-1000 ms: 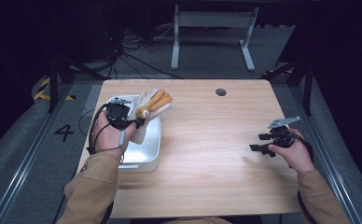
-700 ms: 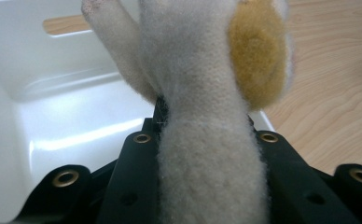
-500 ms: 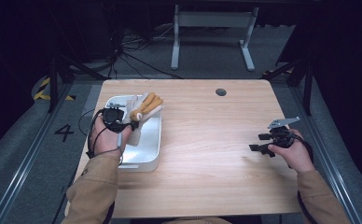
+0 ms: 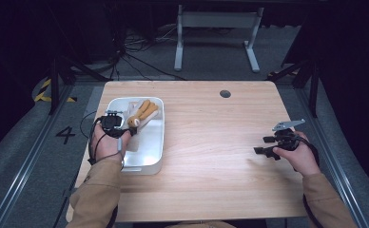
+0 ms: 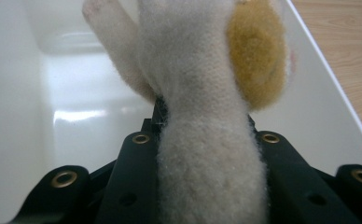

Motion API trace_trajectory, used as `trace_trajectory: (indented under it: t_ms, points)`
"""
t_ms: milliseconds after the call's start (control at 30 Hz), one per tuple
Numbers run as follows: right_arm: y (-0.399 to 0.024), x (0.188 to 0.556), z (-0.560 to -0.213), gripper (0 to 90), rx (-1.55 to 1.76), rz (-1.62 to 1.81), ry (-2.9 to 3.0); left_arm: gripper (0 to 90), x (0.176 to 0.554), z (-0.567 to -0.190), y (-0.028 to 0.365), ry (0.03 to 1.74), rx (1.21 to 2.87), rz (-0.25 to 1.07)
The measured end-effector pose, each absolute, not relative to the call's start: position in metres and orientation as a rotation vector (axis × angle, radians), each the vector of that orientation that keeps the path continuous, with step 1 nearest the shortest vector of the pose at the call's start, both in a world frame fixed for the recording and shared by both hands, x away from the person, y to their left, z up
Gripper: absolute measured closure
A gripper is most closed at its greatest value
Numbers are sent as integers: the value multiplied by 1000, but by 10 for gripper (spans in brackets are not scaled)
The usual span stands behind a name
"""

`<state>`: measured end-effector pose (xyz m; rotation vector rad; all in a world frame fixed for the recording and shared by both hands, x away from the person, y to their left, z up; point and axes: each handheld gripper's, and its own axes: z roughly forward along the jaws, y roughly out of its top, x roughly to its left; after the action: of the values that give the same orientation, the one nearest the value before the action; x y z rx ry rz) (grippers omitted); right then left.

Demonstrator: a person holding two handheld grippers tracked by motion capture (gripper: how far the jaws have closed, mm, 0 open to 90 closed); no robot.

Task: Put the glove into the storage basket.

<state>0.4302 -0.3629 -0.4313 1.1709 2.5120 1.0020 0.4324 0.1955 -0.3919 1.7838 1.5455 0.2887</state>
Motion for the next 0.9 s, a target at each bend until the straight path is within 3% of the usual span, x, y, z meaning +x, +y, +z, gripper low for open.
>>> trace_trajectory:
  t_ms: [900]
  points:
    - [-362, 431, -436, 250, 1173, 982, 2521, 711, 443, -421, 185, 1634, 1728, 323]
